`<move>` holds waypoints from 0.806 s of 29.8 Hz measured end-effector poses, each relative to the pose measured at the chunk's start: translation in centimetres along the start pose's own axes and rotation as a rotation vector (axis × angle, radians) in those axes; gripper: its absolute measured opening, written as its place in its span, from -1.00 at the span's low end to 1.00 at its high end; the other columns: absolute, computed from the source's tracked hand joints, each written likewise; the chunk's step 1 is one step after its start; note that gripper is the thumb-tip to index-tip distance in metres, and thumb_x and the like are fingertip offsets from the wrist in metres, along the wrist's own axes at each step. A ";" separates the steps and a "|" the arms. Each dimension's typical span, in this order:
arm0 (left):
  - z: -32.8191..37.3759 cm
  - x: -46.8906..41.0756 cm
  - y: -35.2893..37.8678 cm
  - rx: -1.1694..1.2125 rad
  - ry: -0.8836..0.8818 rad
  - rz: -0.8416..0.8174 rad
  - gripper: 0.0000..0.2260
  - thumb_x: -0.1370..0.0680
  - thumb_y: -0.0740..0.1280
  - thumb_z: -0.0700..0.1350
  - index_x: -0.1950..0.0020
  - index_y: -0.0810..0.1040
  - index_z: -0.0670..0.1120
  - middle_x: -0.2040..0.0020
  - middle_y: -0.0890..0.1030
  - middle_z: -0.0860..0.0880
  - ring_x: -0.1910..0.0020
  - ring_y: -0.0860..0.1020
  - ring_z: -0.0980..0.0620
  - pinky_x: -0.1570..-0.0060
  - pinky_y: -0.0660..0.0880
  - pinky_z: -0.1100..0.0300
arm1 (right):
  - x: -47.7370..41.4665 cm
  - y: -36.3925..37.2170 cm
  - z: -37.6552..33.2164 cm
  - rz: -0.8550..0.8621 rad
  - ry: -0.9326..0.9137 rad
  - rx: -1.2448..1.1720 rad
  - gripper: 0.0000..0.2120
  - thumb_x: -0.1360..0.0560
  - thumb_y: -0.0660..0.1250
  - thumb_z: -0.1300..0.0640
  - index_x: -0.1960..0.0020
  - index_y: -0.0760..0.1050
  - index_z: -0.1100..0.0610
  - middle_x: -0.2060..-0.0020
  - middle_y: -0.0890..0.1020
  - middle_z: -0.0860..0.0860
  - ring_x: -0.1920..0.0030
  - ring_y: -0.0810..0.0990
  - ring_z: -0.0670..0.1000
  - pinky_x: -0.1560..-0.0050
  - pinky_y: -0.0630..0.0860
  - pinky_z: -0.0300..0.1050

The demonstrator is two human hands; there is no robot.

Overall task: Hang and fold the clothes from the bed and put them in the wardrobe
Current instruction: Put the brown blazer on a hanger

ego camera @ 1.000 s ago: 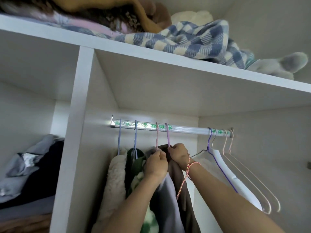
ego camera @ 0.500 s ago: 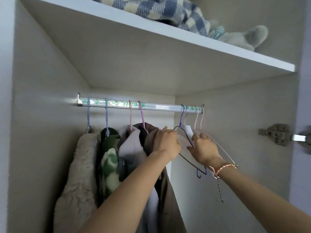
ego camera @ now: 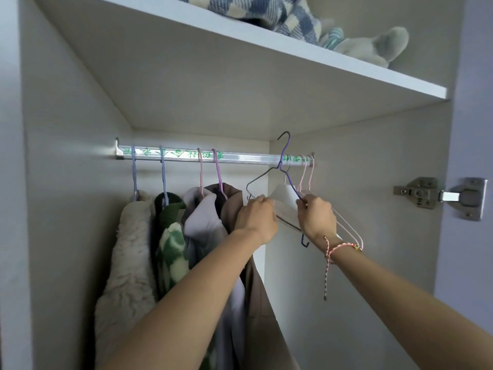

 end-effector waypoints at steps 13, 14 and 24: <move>5.5 -1.5 3.1 0.214 0.024 -0.005 -0.54 -0.63 0.03 0.07 -0.42 0.22 -0.19 -0.41 0.32 -0.20 -0.39 0.27 -0.15 -0.38 0.15 -0.06 | 9.6 -10.0 7.6 -0.021 -0.095 -0.028 -0.77 -0.52 0.31 0.12 0.31 0.47 -0.01 0.50 0.47 -0.08 0.41 0.38 -0.05 0.32 0.32 -0.18; 6.1 -1.5 3.7 0.230 0.067 -0.006 -0.59 -0.63 0.03 0.07 -0.33 0.35 -0.19 -0.31 0.44 -0.20 -0.30 0.37 -0.17 -0.31 0.24 -0.04 | 10.5 -11.1 8.5 -0.018 -0.089 -0.026 -0.77 -0.52 0.31 0.13 0.32 0.48 0.04 0.50 0.47 -0.10 0.41 0.37 -0.06 0.35 0.30 -0.22; 21.2 11.6 11.6 0.376 0.543 -0.328 -0.78 -0.64 0.09 -0.09 -0.01 0.51 -0.12 0.21 0.59 -0.09 0.18 0.55 -0.19 0.18 0.43 0.07 | 30.3 -34.5 19.9 0.281 0.307 0.231 -0.82 -0.49 0.35 0.13 0.29 0.54 -0.03 0.49 0.52 -0.05 0.46 0.38 -0.03 0.39 0.33 -0.19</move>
Point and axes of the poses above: each hand's wrist, its own x-axis away from the middle knuckle, its own y-axis out of the palm, z = x × y, the point moved 7 cm from there along -x, towards the middle knuckle
